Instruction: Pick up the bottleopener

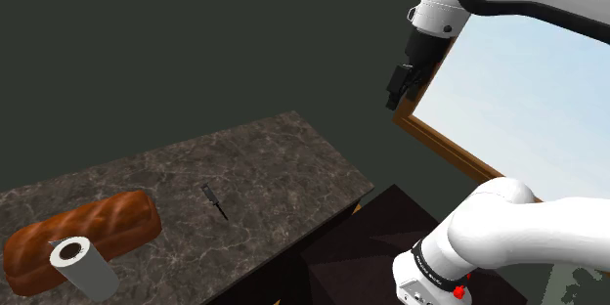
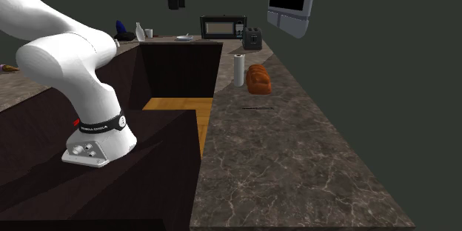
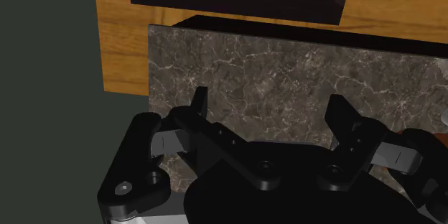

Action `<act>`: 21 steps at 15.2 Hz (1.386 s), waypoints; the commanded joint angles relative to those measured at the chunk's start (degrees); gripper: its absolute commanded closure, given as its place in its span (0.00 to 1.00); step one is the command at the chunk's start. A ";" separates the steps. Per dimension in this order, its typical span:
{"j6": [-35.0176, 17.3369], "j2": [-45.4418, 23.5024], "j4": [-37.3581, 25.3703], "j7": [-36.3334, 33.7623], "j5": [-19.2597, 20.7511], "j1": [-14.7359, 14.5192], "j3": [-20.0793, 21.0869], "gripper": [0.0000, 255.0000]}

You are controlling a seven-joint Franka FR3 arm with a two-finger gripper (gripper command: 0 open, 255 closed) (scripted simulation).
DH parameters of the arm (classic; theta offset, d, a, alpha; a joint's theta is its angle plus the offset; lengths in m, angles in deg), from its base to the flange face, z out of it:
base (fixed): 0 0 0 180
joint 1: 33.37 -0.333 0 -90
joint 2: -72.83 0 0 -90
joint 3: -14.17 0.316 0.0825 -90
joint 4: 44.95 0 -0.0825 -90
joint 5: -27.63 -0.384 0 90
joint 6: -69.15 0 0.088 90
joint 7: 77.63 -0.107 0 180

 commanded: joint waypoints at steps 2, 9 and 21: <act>-1.70 -0.58 1.03 -0.81 -0.51 -0.24 0.89 0.00; -14.01 -7.08 6.15 -6.38 -3.51 -1.83 7.23 0.00; -34.83 -27.41 5.85 -17.40 -3.15 -2.69 18.23 0.00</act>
